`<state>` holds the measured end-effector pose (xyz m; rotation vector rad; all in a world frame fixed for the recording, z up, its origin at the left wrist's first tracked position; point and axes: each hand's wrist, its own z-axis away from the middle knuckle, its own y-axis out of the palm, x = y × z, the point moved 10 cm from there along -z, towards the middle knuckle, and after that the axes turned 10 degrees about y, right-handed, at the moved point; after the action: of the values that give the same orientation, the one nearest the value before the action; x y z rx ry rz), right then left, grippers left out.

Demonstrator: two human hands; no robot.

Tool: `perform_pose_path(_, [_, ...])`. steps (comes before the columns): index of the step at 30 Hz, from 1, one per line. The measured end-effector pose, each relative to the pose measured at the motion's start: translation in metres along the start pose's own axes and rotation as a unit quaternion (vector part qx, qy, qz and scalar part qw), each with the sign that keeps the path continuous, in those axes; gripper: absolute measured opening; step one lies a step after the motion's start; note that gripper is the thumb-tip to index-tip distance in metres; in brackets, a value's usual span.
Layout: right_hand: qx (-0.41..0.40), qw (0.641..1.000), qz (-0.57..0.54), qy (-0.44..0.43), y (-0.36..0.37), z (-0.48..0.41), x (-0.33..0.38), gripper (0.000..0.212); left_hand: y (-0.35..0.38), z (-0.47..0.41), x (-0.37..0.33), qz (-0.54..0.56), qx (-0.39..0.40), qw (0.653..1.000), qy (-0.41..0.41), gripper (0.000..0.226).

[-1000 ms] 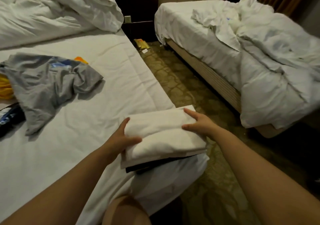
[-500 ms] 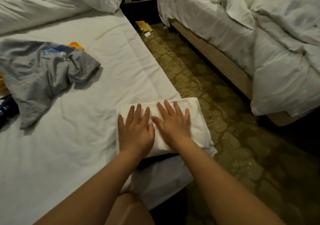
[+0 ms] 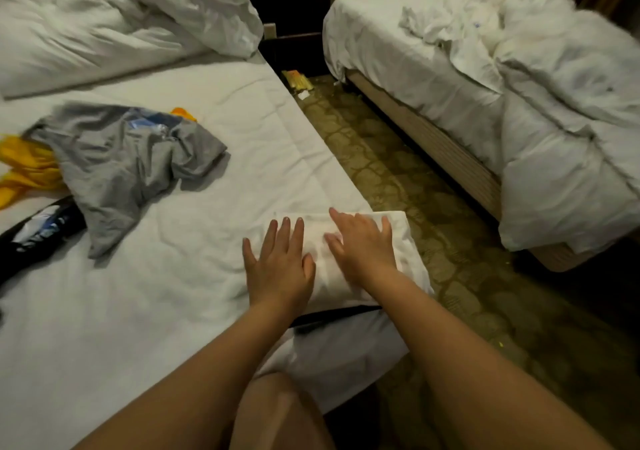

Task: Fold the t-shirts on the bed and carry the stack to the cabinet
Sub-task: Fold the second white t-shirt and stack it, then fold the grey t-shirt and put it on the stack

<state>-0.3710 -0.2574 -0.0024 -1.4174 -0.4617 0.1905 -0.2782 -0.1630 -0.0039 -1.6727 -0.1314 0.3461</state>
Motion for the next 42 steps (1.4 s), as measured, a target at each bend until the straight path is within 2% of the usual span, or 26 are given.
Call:
perform_pose_path(2, [-0.052, 0.998, -0.015, -0.026, -0.036, 0.02, 0.023, 0.048, -0.026, 0.022, 0.014, 0.004, -0.017, 1.0, -0.014, 0.067])
perform_pose_path(5, [-0.075, 0.995, -0.01, -0.061, -0.073, 0.053, 0.065, 0.045, -0.06, 0.059, 0.045, -0.021, -0.009, 0.999, -0.046, 0.062])
perform_pose_path(10, [-0.109, 0.988, -0.018, -0.109, -0.106, 0.112, 0.132, 0.041, -0.135, 0.129, 0.096, -0.044, -0.089, 0.99, -0.1, 0.058])
perform_pose_path(16, [-0.108, 0.981, 0.012, -0.161, -0.1, 0.169, 0.212, 0.041, -0.182, 0.203, 0.16, -0.057, -0.132, 0.976, -0.164, 0.056])
perform_pose_path(20, [-0.108, 0.975, 0.027, -0.192, -0.081, 0.175, 0.258, 0.041, -0.194, 0.23, 0.209, -0.068, -0.149, 0.964, -0.208, 0.056])
perform_pose_path(27, [-0.03, 0.98, 0.071, -0.183, -0.007, 0.135, 0.317, 0.045, -0.165, 0.207, 0.28, -0.043, -0.114, 0.96, -0.253, 0.061])
perform_pose_path(33, [0.018, 0.986, 0.084, -0.145, 0.043, 0.049, 0.365, 0.048, -0.12, 0.152, 0.349, -0.049, -0.059, 0.963, -0.258, 0.062])
perform_pose_path(39, [0.079, 0.986, 0.038, -0.139, 0.122, -0.026, 0.412, 0.054, -0.039, 0.1, 0.408, -0.016, -0.004, 0.96, -0.279, 0.066])
perform_pose_path(42, [0.148, 0.984, -0.031, -0.099, 0.164, -0.052, 0.415, 0.065, 0.0, 0.079, 0.421, 0.026, 0.015, 0.97, -0.239, 0.063])
